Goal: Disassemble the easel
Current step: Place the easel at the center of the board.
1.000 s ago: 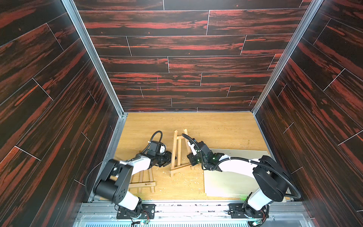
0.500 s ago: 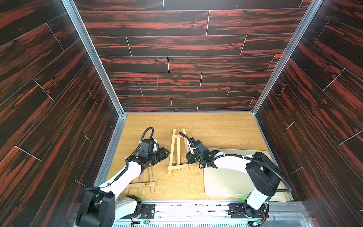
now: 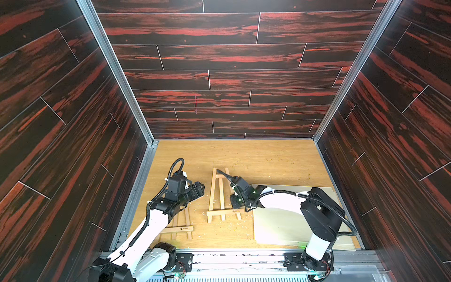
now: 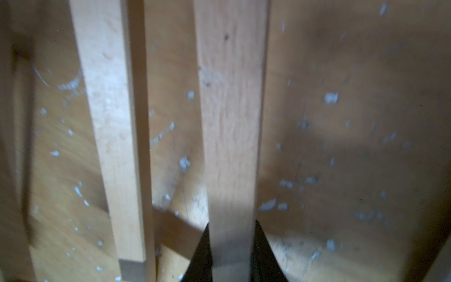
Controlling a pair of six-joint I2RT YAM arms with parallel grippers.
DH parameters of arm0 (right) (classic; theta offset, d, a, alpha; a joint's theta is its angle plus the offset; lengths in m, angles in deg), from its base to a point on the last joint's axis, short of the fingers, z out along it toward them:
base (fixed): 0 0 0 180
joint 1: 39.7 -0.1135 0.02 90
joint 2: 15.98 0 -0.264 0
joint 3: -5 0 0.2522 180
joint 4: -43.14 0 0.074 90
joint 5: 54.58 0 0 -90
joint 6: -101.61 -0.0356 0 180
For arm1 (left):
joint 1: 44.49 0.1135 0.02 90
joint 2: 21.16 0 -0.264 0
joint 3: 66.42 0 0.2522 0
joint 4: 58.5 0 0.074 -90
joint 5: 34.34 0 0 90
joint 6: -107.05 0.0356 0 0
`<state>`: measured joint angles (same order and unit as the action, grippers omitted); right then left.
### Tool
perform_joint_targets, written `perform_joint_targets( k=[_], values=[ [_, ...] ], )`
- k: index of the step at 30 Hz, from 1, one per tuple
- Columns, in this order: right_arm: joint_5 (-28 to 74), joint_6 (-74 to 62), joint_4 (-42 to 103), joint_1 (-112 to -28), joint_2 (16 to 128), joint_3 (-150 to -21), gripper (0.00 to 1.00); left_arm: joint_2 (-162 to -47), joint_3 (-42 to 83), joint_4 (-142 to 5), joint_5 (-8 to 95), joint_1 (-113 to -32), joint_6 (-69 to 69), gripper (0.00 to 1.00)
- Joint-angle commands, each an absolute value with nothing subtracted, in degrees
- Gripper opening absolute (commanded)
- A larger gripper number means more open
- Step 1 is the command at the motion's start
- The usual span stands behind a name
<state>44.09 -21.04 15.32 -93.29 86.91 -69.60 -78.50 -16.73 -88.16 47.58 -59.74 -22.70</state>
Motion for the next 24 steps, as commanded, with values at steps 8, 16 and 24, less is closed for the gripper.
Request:
perform_joint_targets(
  k=[8,16,24],
  values=[
    [46.64,-25.26,5.45,-94.63,92.69,-74.06,0.01,-79.12,-13.95,-90.1,49.23,-59.26,-20.92,0.87],
    [47.36,-25.62,4.87,-94.64,93.04,-74.53,0.1,-79.26,-13.35,-91.14,49.77,-59.23,-19.98,0.88],
    [47.66,-25.4,4.03,-94.55,91.1,-74.76,0.22,-78.82,-13.1,-92.3,51.04,-58.64,-18.77,0.9]
  ],
)
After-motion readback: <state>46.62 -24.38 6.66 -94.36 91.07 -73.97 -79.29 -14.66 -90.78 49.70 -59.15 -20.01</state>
